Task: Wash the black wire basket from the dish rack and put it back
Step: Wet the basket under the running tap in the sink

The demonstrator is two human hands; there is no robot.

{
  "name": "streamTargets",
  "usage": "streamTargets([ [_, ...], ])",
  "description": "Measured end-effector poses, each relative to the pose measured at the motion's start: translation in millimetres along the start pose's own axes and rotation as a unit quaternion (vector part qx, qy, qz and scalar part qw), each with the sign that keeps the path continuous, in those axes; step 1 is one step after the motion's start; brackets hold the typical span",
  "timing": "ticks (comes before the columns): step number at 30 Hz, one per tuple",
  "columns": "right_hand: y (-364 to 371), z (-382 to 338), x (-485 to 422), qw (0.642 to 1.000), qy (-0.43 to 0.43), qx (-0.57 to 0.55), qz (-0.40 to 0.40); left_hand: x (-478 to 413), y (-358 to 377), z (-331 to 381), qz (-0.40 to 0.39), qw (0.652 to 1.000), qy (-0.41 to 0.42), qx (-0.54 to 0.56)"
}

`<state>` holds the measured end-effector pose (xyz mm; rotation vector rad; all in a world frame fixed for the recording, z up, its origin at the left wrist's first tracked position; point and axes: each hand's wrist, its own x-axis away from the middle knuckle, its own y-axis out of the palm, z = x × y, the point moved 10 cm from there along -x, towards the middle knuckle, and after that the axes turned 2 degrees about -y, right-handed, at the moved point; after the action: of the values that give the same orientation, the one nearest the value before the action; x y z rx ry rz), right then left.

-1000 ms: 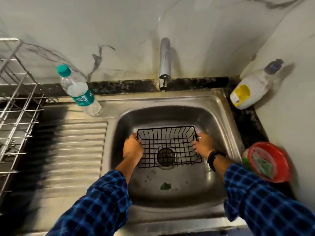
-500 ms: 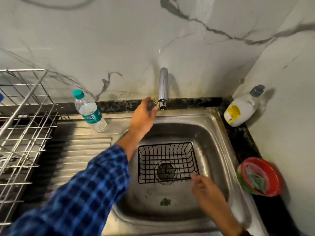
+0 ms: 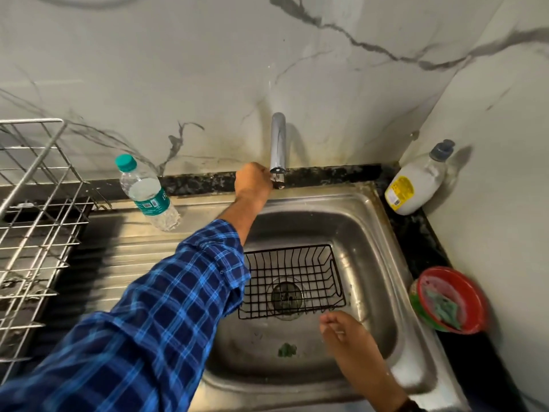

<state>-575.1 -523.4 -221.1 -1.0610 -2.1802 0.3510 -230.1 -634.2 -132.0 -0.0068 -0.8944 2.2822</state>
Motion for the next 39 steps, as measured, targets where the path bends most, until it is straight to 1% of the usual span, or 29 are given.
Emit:
streamTargets([
  [1, 1.6, -3.0, -2.9, 1.000, -0.004, -0.002, 0.002, -5.5, 4.2, -14.4, -0.021, 0.999, -0.030, 0.040],
  [2, 3.3, -5.8, -5.3, 1.000, -0.008, -0.003, 0.002, -5.7, 10.2, -25.2, -0.052, 0.991, -0.060, 0.104],
  [4, 7.7, -10.9, -10.6, 1.000, -0.017, 0.000, 0.002, -5.4, 19.8, -41.4, -0.092, 0.963, -0.117, 0.226],
  [8, 16.6, -20.2, -15.5, 0.999, -0.041, -0.001, -0.002, 4.3, 27.1, -44.5, -0.121, 0.918, -0.213, 0.311],
  [10, 18.7, -25.3, -12.3, 0.999, -0.040, -0.005, -0.005, 11.2, 26.2, -37.9, -0.138, 0.925, -0.205, 0.288],
  [13, 14.8, -27.1, -7.2, 0.999, -0.036, -0.013, -0.012, 26.2, 14.2, -50.9, -0.096, 0.959, -0.148, 0.222],
  [15, 6.2, -22.9, -2.4, 0.999, -0.029, -0.016, -0.021, 45.0, 16.8, -87.8, -0.079, 0.977, -0.109, 0.166],
  [16, 0.7, -19.0, -1.1, 0.999, -0.024, -0.015, -0.022, 54.9, 19.9, -113.0, -0.073, 0.985, -0.101, 0.117],
  [18, -11.5, -9.0, -2.3, 1.000, -0.008, -0.009, -0.013, 76.3, 29.6, -168.2, -0.080, 0.988, -0.132, 0.018],
  [19, -17.6, -3.8, -4.0, 1.000, 0.004, -0.010, -0.003, 89.6, 33.3, -188.9, -0.083, 0.984, -0.155, -0.012],
  [23, -26.7, 7.5, -12.6, 0.998, 0.047, -0.027, 0.026, 136.1, 40.3, -239.0, -0.087, 0.964, -0.247, -0.053],
  [26, -24.0, 0.4, -8.2, 0.998, 0.035, -0.041, 0.029, 142.7, 49.4, -253.4, -0.130, 0.954, -0.255, -0.090],
  [28, -23.9, -5.3, -0.7, 0.999, 0.013, -0.042, 0.027, 140.3, 53.3, -258.8, -0.141, 0.956, -0.247, -0.077],
  [29, -24.8, -7.6, 4.7, 0.999, 0.002, -0.037, 0.024, 138.9, 56.2, -262.5, -0.146, 0.957, -0.247, -0.053],
  [32, -32.5, -1.9, 21.7, 0.999, -0.014, -0.034, 0.025, 142.8, 59.9, -267.0, -0.139, 0.946, -0.286, 0.058],
  [33, -36.8, 2.4, 27.0, 0.999, -0.019, -0.033, 0.033, 142.0, 60.2, -265.8, -0.135, 0.944, -0.289, 0.079],
  [36, -45.3, 26.1, 39.6, 0.998, 0.004, -0.051, 0.041, 130.7, 61.1, -264.5, -0.120, 0.953, -0.265, 0.081],
  [39, -56.9, 46.1, 46.8, 0.993, 0.025, -0.085, 0.074, 121.5, 63.8, -254.8, -0.134, 0.962, -0.227, 0.070],
])
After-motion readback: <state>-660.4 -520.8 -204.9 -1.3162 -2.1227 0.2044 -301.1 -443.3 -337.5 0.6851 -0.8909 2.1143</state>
